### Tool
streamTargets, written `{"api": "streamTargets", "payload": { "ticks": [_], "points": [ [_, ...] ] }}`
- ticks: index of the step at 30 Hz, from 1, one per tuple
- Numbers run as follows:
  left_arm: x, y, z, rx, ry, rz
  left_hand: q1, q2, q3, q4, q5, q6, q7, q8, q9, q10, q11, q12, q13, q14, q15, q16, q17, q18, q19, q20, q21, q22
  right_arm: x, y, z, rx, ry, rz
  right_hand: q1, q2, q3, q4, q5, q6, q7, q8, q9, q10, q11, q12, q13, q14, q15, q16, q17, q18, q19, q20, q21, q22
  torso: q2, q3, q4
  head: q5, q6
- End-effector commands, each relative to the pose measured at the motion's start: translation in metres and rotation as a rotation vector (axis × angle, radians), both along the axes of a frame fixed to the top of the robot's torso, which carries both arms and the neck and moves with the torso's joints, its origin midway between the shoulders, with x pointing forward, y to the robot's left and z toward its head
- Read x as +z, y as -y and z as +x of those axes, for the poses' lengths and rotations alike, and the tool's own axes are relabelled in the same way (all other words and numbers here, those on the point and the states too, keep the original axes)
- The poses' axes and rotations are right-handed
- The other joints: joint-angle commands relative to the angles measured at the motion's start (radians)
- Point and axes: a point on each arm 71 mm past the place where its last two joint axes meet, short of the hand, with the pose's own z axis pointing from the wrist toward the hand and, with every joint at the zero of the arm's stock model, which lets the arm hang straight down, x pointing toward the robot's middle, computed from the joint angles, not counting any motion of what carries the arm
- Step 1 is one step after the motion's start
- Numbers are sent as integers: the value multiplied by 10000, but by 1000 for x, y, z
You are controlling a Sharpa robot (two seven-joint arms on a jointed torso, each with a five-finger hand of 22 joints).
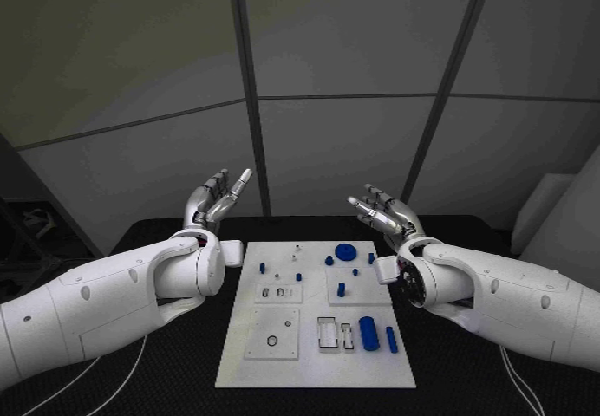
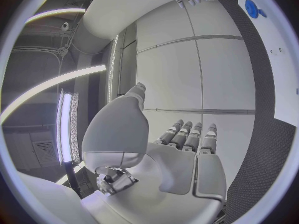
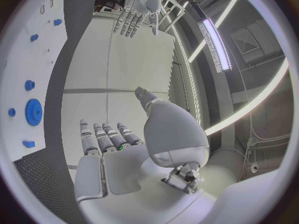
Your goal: Assemble the parts on the task board
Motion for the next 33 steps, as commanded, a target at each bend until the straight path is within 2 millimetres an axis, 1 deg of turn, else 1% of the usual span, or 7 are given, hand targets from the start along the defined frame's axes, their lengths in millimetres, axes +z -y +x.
{"api": "streamTargets", "payload": {
  "ticks": [1, 6, 9, 14, 16, 19, 33],
  "points": [
    [3, 2, 0, -205, 293, -177, 454, -51, 52, 145, 109, 161, 620, 57, 22, 49, 149, 43, 21, 50, 113, 64, 18, 248, 15, 152, 45, 17, -1, -12, 1, 1872, -268, -653, 1003, 9, 250, -414, 107, 903, 1607, 217, 128, 1088, 267, 210, 124, 1258, 248, 255, 140, 364, 675, 139, 348, 169, 0, -1, -1, 2, -1],
    [3, 2, 0, -205, 293, -177, 596, 26, 109, 133, 91, 397, 789, 100, 54, 381, 329, 95, 60, 364, 256, 122, 61, 203, 108, 247, 94, 47, 0, -14, 4, 2215, -328, -838, 1919, -187, 542, -1175, 76, 4846, 1432, 1232, 634, 6165, 70, 1405, 596, 5905, -14, 1334, 531, 762, 3059, 120, 1384, 664, 0, -1, -1, 2, -1],
    [4, -6, -1, -300, 291, -226, 833, 94, 168, 114, 71, 859, 989, 181, 106, 923, 530, 170, 111, 997, 432, 249, 136, 171, 316, 387, 195, 104, 13, 0, 5, 1824, 2380, -3590, 2064, -286, 763, -1346, 79, 6661, 1176, 1624, 759, 7188, -202, 1572, 522, 7045, -300, 1530, 514, 1075, 4231, 107, 1944, 888, 35, -2, -25, 33, -107],
    [4, -9, -2, -503, 323, -329, 1446, 307, 312, -16, 18, 2886, 1302, 656, 352, 3785, 948, 796, 412, 4323, 746, 1223, 547, -39, 2782, 486, 1350, 730, 14, 4, 7, 1965, 3010, -4693, 2002, -547, 1356, -1433, -16, 7618, 973, 1600, 623, 8335, -533, 1419, 401, 8222, -619, 1559, 482, 1237, 4928, -11, 2359, 989, 131, 10, -46, 53, -98],
    [5, -10, -3, -710, 310, -433, 1623, 490, 339, -157, -20, 4396, 1319, 1037, 523, 5970, 854, 1352, 602, 6288, 524, 1875, 771, 174, 5205, 482, 2533, 1284, 16, 5, 9, 2085, 3274, -5214, 1959, -667, 1649, -1440, -47, 7890, 904, 1536, 563, 8684, -626, 1270, 399, 8647, -734, 1541, 494, 1241, 5210, -123, 2543, 1042, 202, 21, -49, 53, -64],
    [6, -10, -5, -1087, 289, -599, 1673, 696, 255, -375, -52, 6356, 1165, 1534, 699, 7262, 575, 1700, 615, 7602, 169, 2254, 894, 394, 6634, 346, 3197, 1499, 18, 6, 12, 2272, 3540, -5889, 1909, -825, 1894, -1434, -94, 8132, 815, 1459, 521, 9029, -684, 1111, 405, 9140, -885, 1550, 539, 1236, 5511, -255, 2767, 1120, 302, 34, -47, 58, -29],
    [18, -1, -29, -2801, 511, -657, 2379, 886, 37, -1463, -116, 7858, 678, 1350, 424, 9384, -25, 1443, 464, 9899, -487, 2106, 1396, 397, 8551, -290, 3585, 1393, 49, 1, 36, 3185, 4465, -10995, 1933, -1439, 1279, -1376, -190, 8955, 384, 1172, 512, 9976, -1220, 596, 468, 12514, -1906, 3477, 1855, 1196, 7654, -1414, 5473, 2548, 998, 20, -28, -55, 246]
  ]
}}
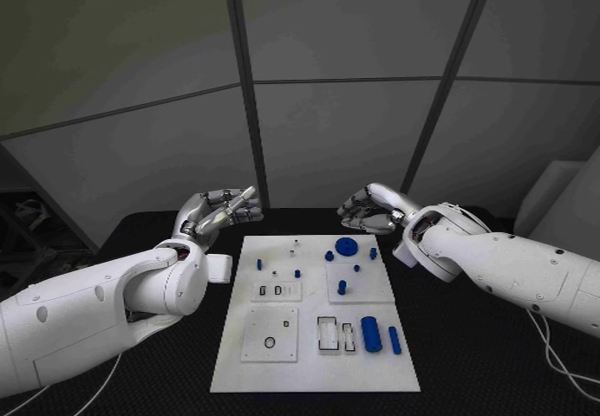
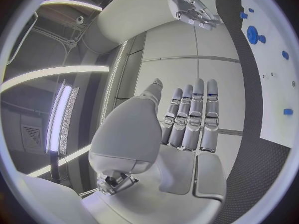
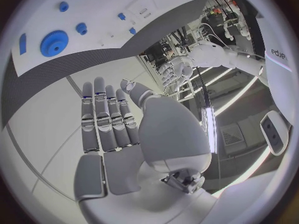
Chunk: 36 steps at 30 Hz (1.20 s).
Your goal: Assemble the parts on the task board
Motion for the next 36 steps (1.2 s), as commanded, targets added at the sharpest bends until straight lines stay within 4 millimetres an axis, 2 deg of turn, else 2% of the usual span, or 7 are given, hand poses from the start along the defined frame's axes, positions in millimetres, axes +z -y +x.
{"api": "streamTargets", "payload": {
  "ticks": [1, 6, 8, 12, 17, 24, 36],
  "points": [
    [5, 9, -7, -890, 262, 0, 116, -19, 6, -91, -60, 110, -1, -87, -18, 100, -10, -98, -16, 115, -22, -73, 42, 87, 110, -10, 61, -21, -1, -4, 3, 28, 328, -2739, 1, -414, -533, 33, -158, 558, -244, -262, -31, 574, -326, -322, 35, 2316, -657, 1733, 1104, 104, 1426, -758, 2051, 1125, 327, -21, 20, -54, 63],
    [9, 11, -13, -1103, 289, -51, 157, -37, -1, -151, -62, 125, 3, -146, -26, 128, -3, -180, -24, 91, -12, -166, 57, 75, 111, -13, 29, -49, 3, -11, 5, -39, 507, -3786, 45, -466, -618, 166, -82, 613, -320, -519, -29, 514, -474, -388, 69, 2625, -771, 3891, 2531, 82, 1613, -988, 3587, 2110, 570, -52, 44, -70, 105],
    [10, 11, -15, -1148, 293, -62, 145, -32, -14, -168, -63, 135, 13, -193, -29, 141, 10, -246, -27, 35, 11, -260, 58, 67, 77, -1, -17, -81, 3, -15, 5, -57, 576, -4082, 0, -505, -625, 249, -97, 605, -336, -610, -30, 430, -410, -399, 74, 2618, -795, 4743, 3146, 76, 1552, -983, 4005, 2394, 651, -57, 51, -77, 124],
    [11, 11, -17, -1196, 288, -73, 126, -22, -28, -177, -59, 144, 25, -235, -30, 151, 23, -305, -27, -7, 31, -342, 60, 64, 46, 14, -59, -111, 4, -23, 5, -31, 674, -4518, -45, -541, -597, 450, -162, 612, -334, -772, -16, 241, -367, -388, 86, 2953, -700, 8271, 6805, 48, 1800, -1001, 5266, 3497, 800, -69, 56, -86, 149],
    [11, 11, -18, -1227, 291, -84, 116, -20, -38, -185, -56, 145, 36, -262, -31, 152, 33, -341, -28, -26, 41, -386, 62, 63, 31, 23, -82, -127, 2, -28, 5, -9, 565, -4900, 4, -598, -568, 535, -174, 526, -344, -855, -20, 85, -346, -394, 83, 3169, -677, 10128, 8964, -246, 2695, -958, 6838, 5533, 925, -87, 71, -98, 149],
    [11, 12, -19, -1288, 278, -106, 102, -17, -49, -189, -52, 139, 51, -289, -33, 146, 45, -376, -30, -38, 51, -423, 65, 63, 21, 31, -100, -142, 0, -34, 6, 79, 475, -5116, 37, -612, -595, 582, -193, 399, -369, -881, -30, -114, -309, -415, 76, 3171, -653, 10654, 9563, -331, 2915, -921, 7322, 6149, 1034, -108, 80, -113, 182],
    [12, 13, -20, -1351, 242, -122, 70, -10, -73, -196, -46, 115, 92, -350, -37, 115, 78, -453, -32, -45, 71, -489, 75, 64, 17, 47, -128, -166, -2, -43, 9, 134, 475, -5219, 76, -574, -605, 623, -189, 322, -382, -875, -28, -159, -292, -379, 99, 3220, -626, 11136, 10196, -454, 3310, -891, 7886, 6953, 1099, -106, 95, -109, 152]
  ]
}}
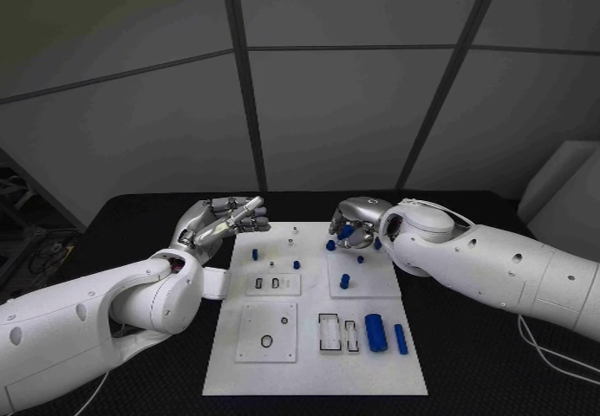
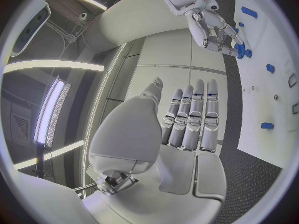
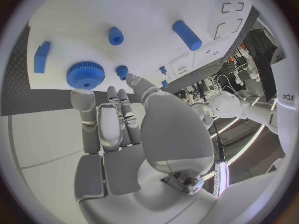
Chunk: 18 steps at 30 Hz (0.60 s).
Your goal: Assemble the parts on the task board
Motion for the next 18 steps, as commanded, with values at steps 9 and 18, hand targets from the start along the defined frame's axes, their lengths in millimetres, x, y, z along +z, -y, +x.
{"api": "streamTargets", "payload": {
  "ticks": [9, 18],
  "points": [
    [2, 0, 0, -185, 74, 8, 20, 40, -18, -42, -44, 3, 65, -88, -10, 28, 66, -68, -15, -38, 36, -73, 19, 67, -24, 65, -77, -20, 0, -7, 1, 101, -17, -274, 101, 27, 89, 89, -23, -84, 31, -12, -3, 129, -25, 68, 55, 490, 63, 406, 472, -207, 348, 7, 455, 602, 50, 1, 5, -2, -43],
    [2, 1, 0, -217, 43, 6, 14, 44, -21, -42, -43, -1, 71, -98, -10, 23, 71, -80, -14, -36, 39, -82, 21, 67, -23, 67, -80, -23, -3, -9, 3, 105, -234, -445, 145, 70, 260, 112, -15, -2, 27, 22, 16, 395, -87, 151, 95, 488, 14, 568, 651, -256, 482, -15, 695, 935, 76, 5, 15, -13, -87]
  ]
}}
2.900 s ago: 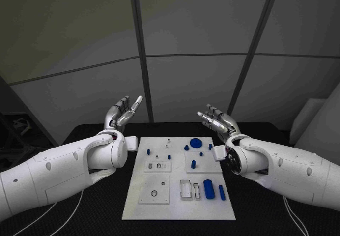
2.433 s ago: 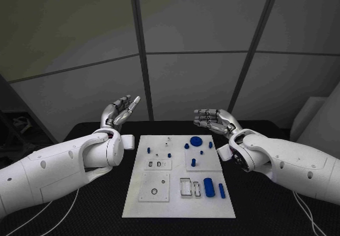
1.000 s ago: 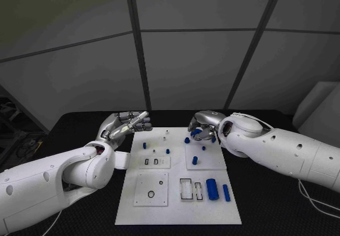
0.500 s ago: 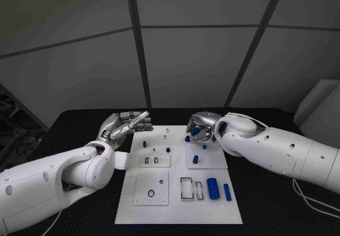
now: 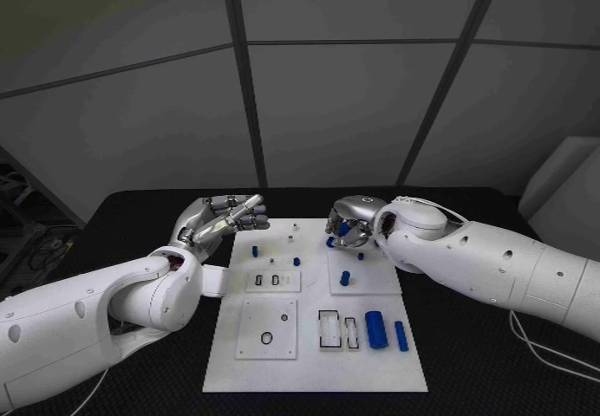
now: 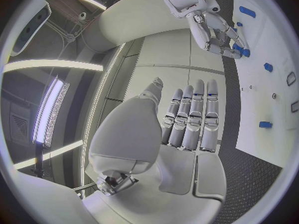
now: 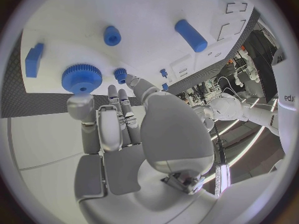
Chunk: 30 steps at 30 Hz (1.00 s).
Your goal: Assemble the parts on the task board
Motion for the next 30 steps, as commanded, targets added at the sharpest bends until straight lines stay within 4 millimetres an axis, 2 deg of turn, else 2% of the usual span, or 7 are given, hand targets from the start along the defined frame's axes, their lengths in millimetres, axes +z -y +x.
{"api": "streamTargets", "payload": {
  "ticks": [1, 7, 21, 30],
  "points": [
    [2, 1, 0, -182, 89, -7, 14, 44, -21, -42, -43, -1, 71, -58, -11, 23, 71, -35, -15, -36, 39, -44, 12, 67, -22, 67, -41, -12, -1, -2, 1, 61, -147, -222, 91, 17, 92, 18, -15, 40, -8, 21, 15, 113, -25, 57, 15, 488, 11, 68, 38, -104, 105, -11, 78, 87, 17, 2, -1, -1, -20],
    [2, 1, 0, -169, 101, -4, 12, 75, -15, -45, -35, -6, 82, -78, -11, 15, 79, -60, -14, -28, 43, -63, 19, 68, -18, 71, -47, -20, -3, -4, 2, 66, -230, -279, 94, 31, 133, 28, -15, 63, -6, 28, 18, 153, -38, 62, 18, 486, -6, 96, 72, -118, 145, -11, 133, 169, 30, 1, 25, -1, -24],
    [2, 0, 0, -173, 96, 0, 21, 86, -9, -53, -31, -8, 85, -87, -11, 11, 81, -72, -14, -24, 44, -71, 22, 69, -16, 73, -49, -23, -6, -9, 6, 74, -432, -424, 100, 58, 288, 62, -28, 210, 3, 73, 41, 340, -69, 91, 33, 470, -39, 165, 127, -133, 178, -19, 241, 295, 45, -1, 24, 37, -77],
    [3, 0, 0, -187, 82, 0, 25, 97, -5, -57, -30, -11, 88, -95, -10, 8, 83, -82, -14, -19, 45, -78, 26, 70, -13, 74, -51, -26, -7, -10, 6, 65, -440, -477, 247, 139, 546, 13, -54, 564, -12, 199, 101, 730, -147, 189, 98, 450, -111, 228, 164, -160, 250, -44, 403, 510, 54, -6, 23, 38, -89]
  ]
}}
